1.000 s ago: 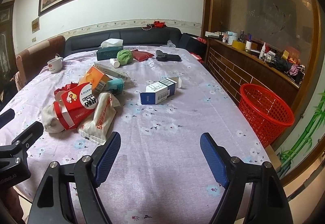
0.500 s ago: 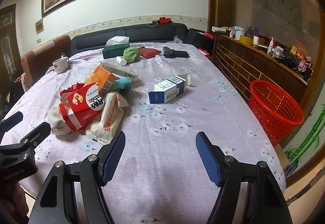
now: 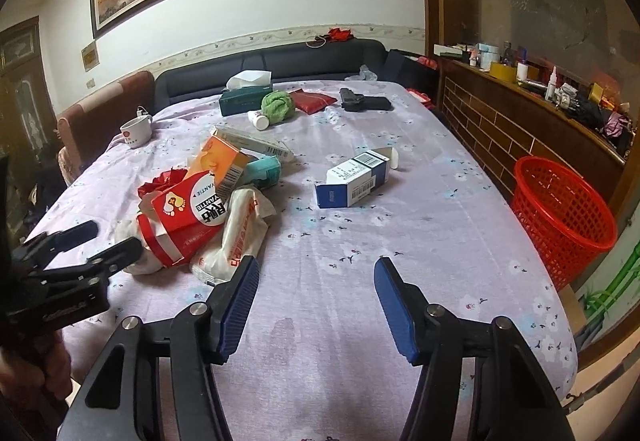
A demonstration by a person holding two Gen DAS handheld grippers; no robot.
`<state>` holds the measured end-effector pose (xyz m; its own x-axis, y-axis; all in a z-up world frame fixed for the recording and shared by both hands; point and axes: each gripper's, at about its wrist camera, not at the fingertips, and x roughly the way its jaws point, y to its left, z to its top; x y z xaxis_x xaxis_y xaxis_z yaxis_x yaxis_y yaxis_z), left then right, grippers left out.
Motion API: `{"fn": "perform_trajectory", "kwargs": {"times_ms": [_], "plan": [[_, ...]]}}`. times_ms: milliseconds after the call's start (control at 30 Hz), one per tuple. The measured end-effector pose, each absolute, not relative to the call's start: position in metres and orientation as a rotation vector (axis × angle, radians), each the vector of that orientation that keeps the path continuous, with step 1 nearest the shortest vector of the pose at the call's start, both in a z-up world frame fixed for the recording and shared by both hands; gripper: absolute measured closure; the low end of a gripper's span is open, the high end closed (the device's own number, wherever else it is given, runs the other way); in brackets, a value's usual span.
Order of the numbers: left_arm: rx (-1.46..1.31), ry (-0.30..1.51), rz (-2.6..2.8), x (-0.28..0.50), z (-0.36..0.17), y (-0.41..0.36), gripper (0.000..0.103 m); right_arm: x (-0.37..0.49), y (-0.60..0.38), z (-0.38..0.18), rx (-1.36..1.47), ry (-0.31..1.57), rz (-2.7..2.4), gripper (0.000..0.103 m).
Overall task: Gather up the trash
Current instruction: 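Grasp the red wrapper with the left tool while the right tool grasps the white plastic bag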
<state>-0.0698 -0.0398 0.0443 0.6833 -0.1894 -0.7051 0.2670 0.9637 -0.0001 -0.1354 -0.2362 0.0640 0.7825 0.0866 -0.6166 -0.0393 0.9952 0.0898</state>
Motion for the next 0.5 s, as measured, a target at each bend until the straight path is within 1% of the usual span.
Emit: {"fn": "perform_trajectory", "kwargs": {"times_ms": [167,200,233,367,433,467,500], "plan": [[0.107,0.809,-0.297,-0.049,0.039,-0.045,0.038,-0.130,-0.239,0.063,0.102,0.700,0.102,0.039],[0.102,0.812,-0.306,-0.048,0.040,-0.046,0.036,-0.129,-0.240,0.062,0.108,0.704,0.109,0.039],[0.102,0.817,-0.314,-0.046,0.042,-0.048,0.036,-0.127,-0.241,0.061,0.119,0.715,0.124,0.039],[0.127,0.806,-0.319,-0.041,0.044,-0.059,0.037,-0.118,-0.242,0.057,0.146,0.748,0.151,0.039],[0.136,0.788,-0.314,-0.040,0.043,-0.065,0.062,-0.115,-0.243,0.056,0.156,0.758,0.155,0.039],[0.126,0.796,-0.322,-0.038,0.043,-0.065,0.069,-0.114,-0.243,0.056,0.157,0.760,0.155,0.039],[0.106,0.798,-0.335,-0.039,0.042,-0.064,0.071,-0.112,-0.243,0.056,0.159,0.760,0.156,0.039]]}}
